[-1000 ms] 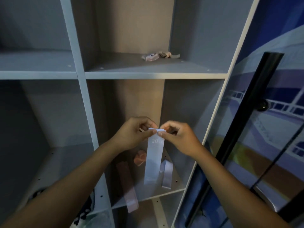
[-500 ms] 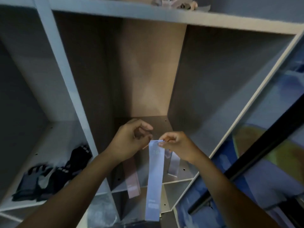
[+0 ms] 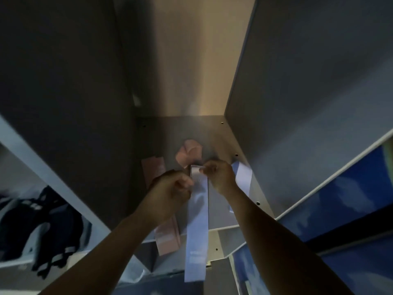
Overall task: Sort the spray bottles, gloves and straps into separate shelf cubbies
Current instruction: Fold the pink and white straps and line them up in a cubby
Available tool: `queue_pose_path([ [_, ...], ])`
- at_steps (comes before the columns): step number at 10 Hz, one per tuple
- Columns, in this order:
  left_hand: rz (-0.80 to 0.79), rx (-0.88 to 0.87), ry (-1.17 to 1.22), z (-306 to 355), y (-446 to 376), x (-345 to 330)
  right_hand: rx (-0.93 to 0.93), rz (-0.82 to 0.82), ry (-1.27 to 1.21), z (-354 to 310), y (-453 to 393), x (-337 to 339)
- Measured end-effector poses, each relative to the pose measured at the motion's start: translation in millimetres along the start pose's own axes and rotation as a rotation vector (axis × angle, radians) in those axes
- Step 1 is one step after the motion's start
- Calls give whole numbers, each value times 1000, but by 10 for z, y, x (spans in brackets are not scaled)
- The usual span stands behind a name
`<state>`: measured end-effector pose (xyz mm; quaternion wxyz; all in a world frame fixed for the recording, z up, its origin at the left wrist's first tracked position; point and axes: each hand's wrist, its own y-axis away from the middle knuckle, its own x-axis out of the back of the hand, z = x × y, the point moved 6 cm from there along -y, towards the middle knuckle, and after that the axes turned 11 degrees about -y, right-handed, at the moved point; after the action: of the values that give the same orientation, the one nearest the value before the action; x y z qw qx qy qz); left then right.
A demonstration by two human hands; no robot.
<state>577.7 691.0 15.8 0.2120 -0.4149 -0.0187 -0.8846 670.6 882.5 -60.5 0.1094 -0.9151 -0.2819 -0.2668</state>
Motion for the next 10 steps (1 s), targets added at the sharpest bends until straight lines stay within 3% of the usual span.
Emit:
queue_pose_path([
  [1,-38,30,-8,-137,26,-121,-76,-52,222,24,-24,-122],
  [2,-53,47,-40,-224,38,-211,-57,-53,207,-112,39,-29],
  [3,-124,110,97,-338,34,-332,-43,97,123,-119,189,425],
  [4,-259,279,474,-175,86,-350,-79,99,318,51,476,864],
  [5,-266,201,420,-161,90,-390,-204,-176,535,293,863,899],
  [6,-258,253,316,-146,63,-450,-76,-282,584,385,1204,764],
  [7,-162,184,154,-142,70,-454,49,-224,599,453,1252,710],
  [8,-252,246,287,-76,127,-456,147,-171,555,449,1217,694],
  [9,-377,298,607,-74,193,-550,139,-179,506,477,1251,664],
  [10,-288,433,571,-116,179,-498,138,-134,496,492,1257,671],
])
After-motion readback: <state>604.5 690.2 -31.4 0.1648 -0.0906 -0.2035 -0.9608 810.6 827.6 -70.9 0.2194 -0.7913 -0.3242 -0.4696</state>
